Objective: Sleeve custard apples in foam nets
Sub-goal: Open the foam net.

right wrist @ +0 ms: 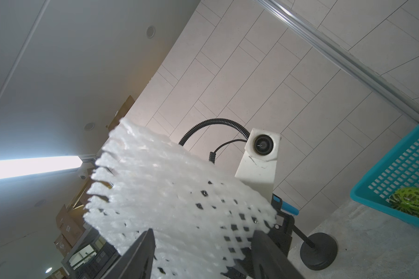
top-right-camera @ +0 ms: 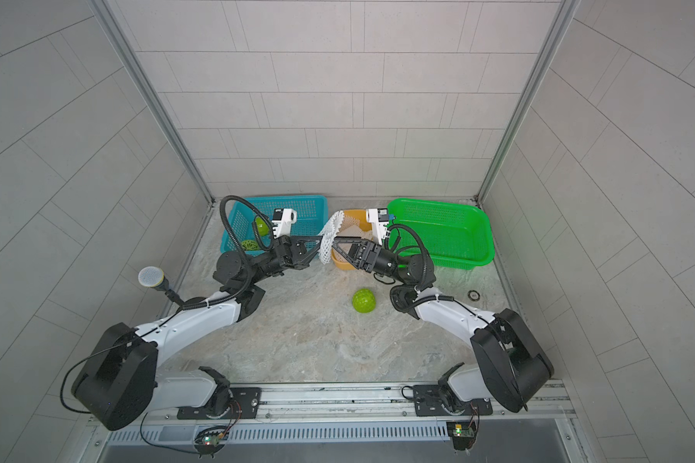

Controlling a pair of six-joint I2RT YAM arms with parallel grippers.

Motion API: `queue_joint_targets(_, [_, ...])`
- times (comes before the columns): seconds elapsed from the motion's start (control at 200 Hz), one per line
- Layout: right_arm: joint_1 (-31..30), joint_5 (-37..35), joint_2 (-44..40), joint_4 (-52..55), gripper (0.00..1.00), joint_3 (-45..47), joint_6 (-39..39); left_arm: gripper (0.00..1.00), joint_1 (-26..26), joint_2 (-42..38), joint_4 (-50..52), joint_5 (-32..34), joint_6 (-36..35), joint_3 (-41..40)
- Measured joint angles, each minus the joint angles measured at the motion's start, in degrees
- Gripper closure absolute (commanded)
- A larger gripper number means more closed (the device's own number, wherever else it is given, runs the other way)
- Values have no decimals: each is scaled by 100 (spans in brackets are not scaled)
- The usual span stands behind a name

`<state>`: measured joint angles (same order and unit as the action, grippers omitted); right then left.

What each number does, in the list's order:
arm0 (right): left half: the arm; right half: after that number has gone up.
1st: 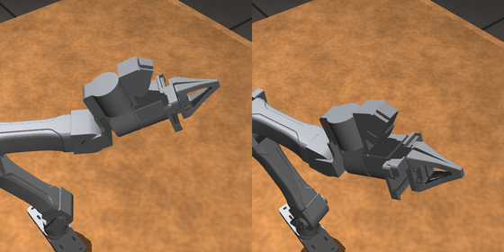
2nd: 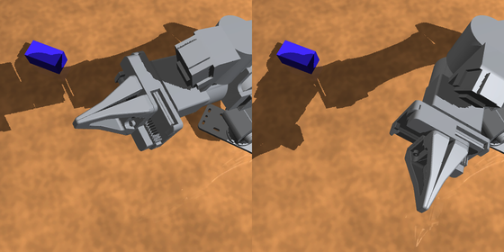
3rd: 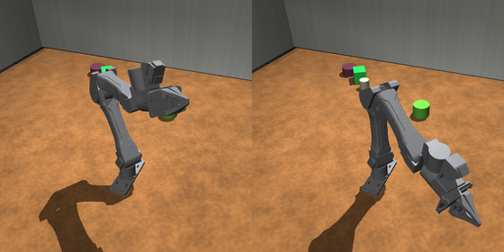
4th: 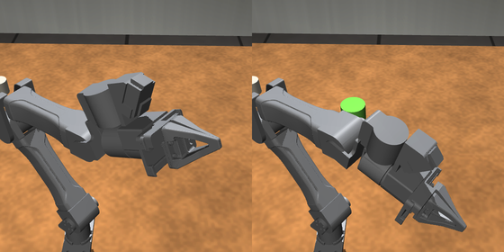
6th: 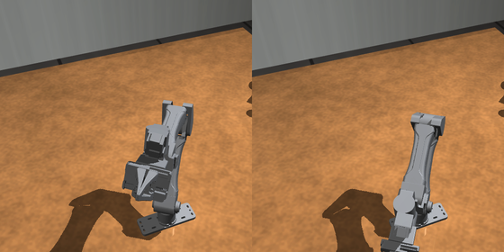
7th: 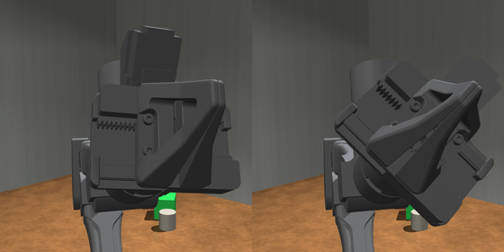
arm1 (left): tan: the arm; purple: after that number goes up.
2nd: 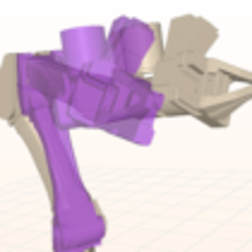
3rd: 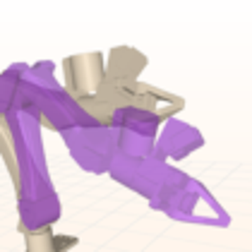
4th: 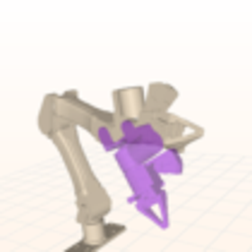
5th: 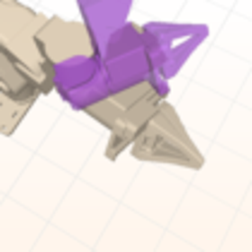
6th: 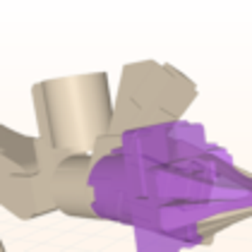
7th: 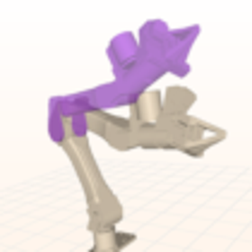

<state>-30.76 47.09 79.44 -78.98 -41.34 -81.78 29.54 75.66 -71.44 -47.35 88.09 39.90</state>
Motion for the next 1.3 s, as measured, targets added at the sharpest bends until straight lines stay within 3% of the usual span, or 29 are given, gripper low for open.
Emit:
queue_joint_targets(0.38, [-74, 140, 339, -13, 32, -149, -197, 98, 0, -111, -13, -26, -61, 0])
queue_joint_targets(0.986, [160, 264, -76, -31, 51, -15, -404, 97, -339, -304, -33, -79, -203, -208])
queue_joint_targets(1.211, [184, 214, -114, -31, 57, -9, -400, 92, -339, -350, -31, -247, -197, -293])
queue_joint_targets(1.301, [184, 190, -109, -28, 58, -7, -402, 85, -339, -417, -33, -297, -203, -297])
